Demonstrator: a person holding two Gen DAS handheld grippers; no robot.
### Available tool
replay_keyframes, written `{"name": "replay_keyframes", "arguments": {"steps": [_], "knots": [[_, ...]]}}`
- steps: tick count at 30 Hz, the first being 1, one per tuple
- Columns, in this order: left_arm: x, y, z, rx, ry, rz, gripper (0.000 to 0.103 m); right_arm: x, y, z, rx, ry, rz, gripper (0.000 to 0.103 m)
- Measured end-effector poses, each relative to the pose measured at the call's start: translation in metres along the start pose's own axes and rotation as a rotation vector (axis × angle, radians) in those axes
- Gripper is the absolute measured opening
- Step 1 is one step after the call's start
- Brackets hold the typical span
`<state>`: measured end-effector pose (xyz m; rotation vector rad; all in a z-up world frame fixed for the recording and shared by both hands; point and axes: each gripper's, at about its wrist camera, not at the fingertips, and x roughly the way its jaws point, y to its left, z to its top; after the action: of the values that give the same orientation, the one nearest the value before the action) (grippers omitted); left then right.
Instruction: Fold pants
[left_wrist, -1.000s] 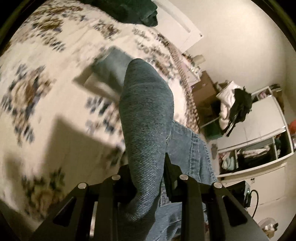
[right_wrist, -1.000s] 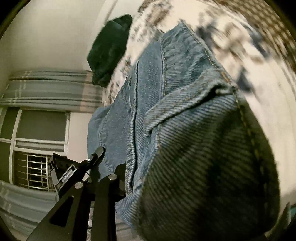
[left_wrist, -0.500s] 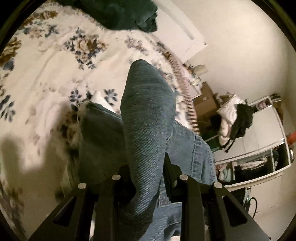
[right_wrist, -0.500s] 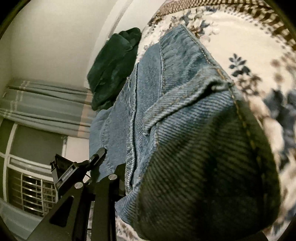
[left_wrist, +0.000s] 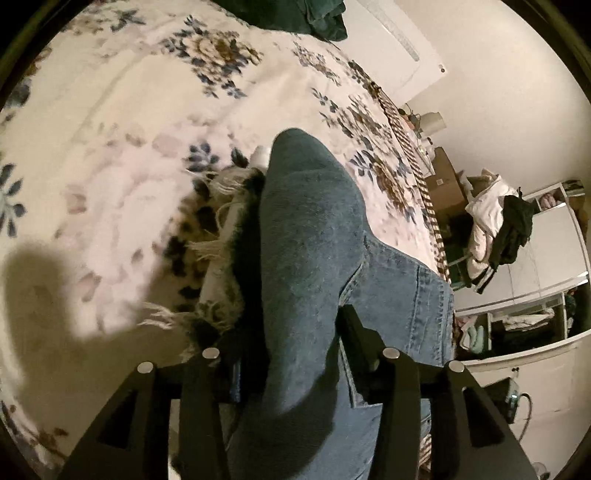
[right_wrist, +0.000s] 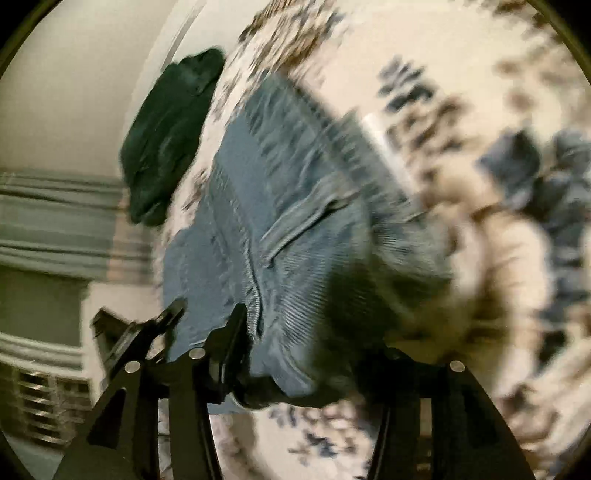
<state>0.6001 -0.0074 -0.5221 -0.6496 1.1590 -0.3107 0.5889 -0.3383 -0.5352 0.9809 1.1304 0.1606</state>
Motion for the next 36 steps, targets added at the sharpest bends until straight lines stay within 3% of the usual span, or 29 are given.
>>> {"name": "replay_keyframes", "arguments": {"steps": [7,8,9,10,11,14,17,20,25,36], "knots": [[-0.02,-0.013,-0.008,0.03,-0.045,0.14,0.049,-0.001,0.007,-0.002,-0.087,-0.022,-0.201,0.055],[-0.024,-0.021,-0.012,0.048,-0.052,0.174,0.05,0.0,0.016,-0.001,-0.128,-0.022,-0.24,0.064],[-0.026,-0.027,-0.015,0.059,-0.052,0.196,0.061,0.002,0.028,-0.005,-0.179,-0.025,-0.292,0.08],[-0.027,-0.035,-0.019,0.076,-0.047,0.229,0.074,-0.004,0.032,-0.008,-0.225,-0.031,-0.334,0.089],[-0.028,-0.042,-0.024,0.097,-0.041,0.252,0.077,-0.007,0.047,-0.013,-0.299,-0.044,-0.395,0.101],[-0.032,-0.07,-0.042,0.189,-0.033,0.319,0.079,-0.019,0.077,-0.02,-0.408,-0.076,-0.515,0.102],[-0.044,-0.104,-0.06,0.286,-0.043,0.375,0.089,-0.047,0.09,-0.034,-0.471,-0.125,-0.614,0.103],[-0.062,-0.13,-0.073,0.342,-0.071,0.421,0.091,-0.074,0.106,-0.046,-0.495,-0.169,-0.67,0.103],[-0.108,-0.176,-0.096,0.413,-0.115,0.488,0.091,-0.143,0.132,-0.072,-0.497,-0.216,-0.674,0.103],[-0.24,-0.263,-0.17,0.462,-0.25,0.513,0.091,-0.322,0.197,-0.147,-0.565,-0.338,-0.633,0.103]]}}
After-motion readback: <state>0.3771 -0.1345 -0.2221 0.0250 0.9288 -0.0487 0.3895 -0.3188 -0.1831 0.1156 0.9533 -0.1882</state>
